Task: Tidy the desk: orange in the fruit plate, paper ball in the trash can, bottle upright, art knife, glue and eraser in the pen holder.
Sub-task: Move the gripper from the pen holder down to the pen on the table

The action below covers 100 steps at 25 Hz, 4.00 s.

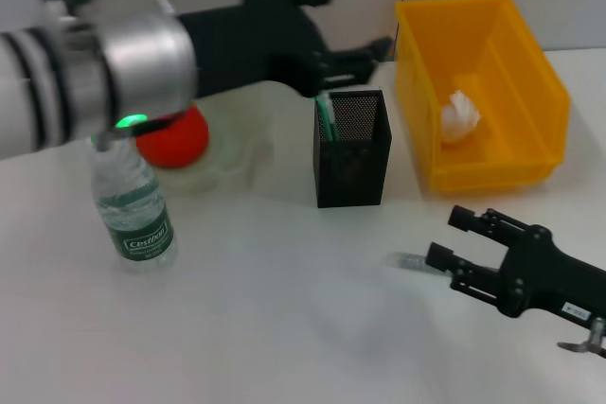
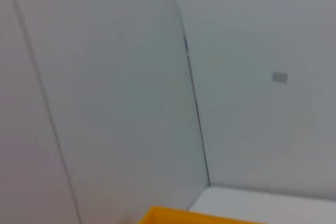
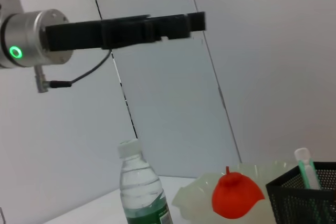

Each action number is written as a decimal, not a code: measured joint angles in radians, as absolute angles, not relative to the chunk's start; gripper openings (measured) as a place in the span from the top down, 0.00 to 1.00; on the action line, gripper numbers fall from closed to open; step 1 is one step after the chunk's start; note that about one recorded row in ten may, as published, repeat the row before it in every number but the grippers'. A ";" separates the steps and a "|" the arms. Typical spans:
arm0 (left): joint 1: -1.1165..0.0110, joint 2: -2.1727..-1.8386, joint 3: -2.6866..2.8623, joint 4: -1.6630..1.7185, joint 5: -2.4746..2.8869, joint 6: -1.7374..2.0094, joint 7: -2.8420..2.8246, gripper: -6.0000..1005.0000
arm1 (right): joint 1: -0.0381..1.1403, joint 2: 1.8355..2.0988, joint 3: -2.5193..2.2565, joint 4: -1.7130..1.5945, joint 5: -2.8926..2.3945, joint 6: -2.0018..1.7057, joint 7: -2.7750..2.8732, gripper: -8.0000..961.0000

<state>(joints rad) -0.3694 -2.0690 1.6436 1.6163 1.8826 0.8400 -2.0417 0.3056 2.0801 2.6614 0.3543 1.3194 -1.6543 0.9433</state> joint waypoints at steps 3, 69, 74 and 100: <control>-0.313 -2.067 1.568 1.609 1.753 0.894 -1.948 0.20 | 0.317 2.082 2.661 0.340 1.319 -1.650 0.934 0.28; -0.207 -2.072 1.173 0.742 1.160 1.621 -1.080 0.20 | 0.474 2.076 1.736 1.583 0.519 -1.608 2.349 0.28; -0.209 -2.073 1.173 0.730 1.160 1.623 -1.075 0.20 | 0.504 2.080 1.660 1.539 0.463 -1.617 2.380 0.28; -0.232 -2.071 1.178 0.716 1.159 1.628 -1.074 0.20 | 0.596 2.074 1.817 1.336 0.411 -1.585 2.273 0.28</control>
